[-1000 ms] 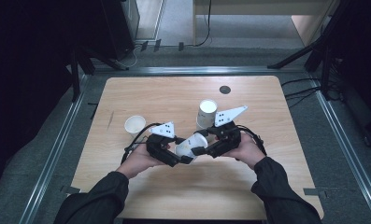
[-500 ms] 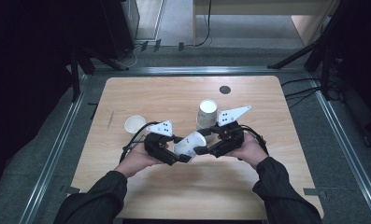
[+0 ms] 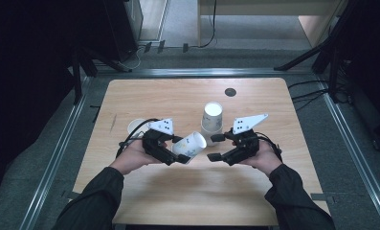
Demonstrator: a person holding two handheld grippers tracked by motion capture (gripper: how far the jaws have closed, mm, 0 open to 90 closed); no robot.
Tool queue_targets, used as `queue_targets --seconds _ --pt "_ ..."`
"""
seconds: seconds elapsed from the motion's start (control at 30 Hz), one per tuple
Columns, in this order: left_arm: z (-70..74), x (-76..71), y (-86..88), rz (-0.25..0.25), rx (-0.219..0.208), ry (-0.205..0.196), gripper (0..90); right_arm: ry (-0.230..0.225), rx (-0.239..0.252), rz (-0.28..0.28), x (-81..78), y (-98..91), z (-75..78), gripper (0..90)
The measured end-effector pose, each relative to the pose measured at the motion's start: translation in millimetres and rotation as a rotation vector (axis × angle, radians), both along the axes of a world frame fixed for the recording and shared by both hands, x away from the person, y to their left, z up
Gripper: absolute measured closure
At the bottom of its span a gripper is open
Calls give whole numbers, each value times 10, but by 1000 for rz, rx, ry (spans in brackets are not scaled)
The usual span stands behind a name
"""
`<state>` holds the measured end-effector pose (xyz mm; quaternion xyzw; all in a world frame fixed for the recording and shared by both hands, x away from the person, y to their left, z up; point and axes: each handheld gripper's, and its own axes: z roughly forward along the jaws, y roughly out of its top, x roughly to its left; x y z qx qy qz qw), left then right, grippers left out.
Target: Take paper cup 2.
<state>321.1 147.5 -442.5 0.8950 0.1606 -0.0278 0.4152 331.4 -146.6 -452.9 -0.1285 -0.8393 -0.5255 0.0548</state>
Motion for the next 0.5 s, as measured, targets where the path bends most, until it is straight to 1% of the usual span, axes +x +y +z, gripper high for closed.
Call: queue_targets --seconds 0.1,0.17,0.3,0.4,0.5 --pt "57 12 -20 -21 47 0 284 -4 -5 -4 -19 -4 -32 271" --pt "89 18 -33 -34 79 -7 284 -7 -8 -3 -30 9 -40 271" --pt "151 31 -66 -61 134 -9 284 -12 2 4 -39 48 -45 272" --pt "179 53 -88 -82 174 -8 284 -13 3 11 -31 84 -55 272" --pt "197 77 -111 -96 223 -9 283 -13 4 11 -21 120 -65 272"
